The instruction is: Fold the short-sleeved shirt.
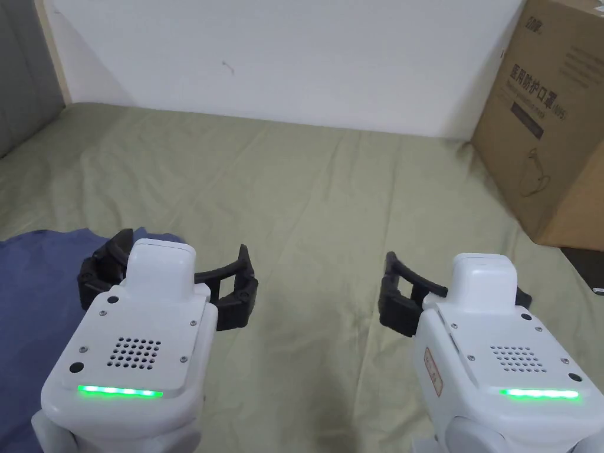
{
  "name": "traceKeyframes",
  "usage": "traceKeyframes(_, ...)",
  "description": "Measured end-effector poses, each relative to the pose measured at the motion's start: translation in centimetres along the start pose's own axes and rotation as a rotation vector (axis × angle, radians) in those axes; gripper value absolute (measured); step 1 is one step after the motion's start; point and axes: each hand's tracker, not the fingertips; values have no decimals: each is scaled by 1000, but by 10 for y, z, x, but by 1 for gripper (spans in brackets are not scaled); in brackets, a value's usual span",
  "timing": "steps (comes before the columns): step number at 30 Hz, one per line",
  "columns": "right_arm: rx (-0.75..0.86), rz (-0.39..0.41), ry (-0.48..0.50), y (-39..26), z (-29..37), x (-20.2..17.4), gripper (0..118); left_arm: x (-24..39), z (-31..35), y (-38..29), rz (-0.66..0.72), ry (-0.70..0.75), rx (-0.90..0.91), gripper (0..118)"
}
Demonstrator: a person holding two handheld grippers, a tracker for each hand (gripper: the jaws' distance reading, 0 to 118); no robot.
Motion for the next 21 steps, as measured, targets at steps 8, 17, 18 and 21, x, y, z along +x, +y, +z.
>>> traceKeyframes(8, 7, -18, -21, 6, 4, 4, 0, -1, 1, 9, 2, -4, 6, 2)
traceKeyframes(17, 1, -26, -8, 10, 7, 6, 0, 1, 1, 9, 3, 1, -18, 0)
traceKeyframes(18, -5, -27, -9, 10, 6, 6, 0, 1, 2, 9, 5, 1, -16, 0)
traceKeyframes(21, -7, -27, -7, 9, 6, 7, 0, 1, 2, 10, 12, 6, -16, 0)
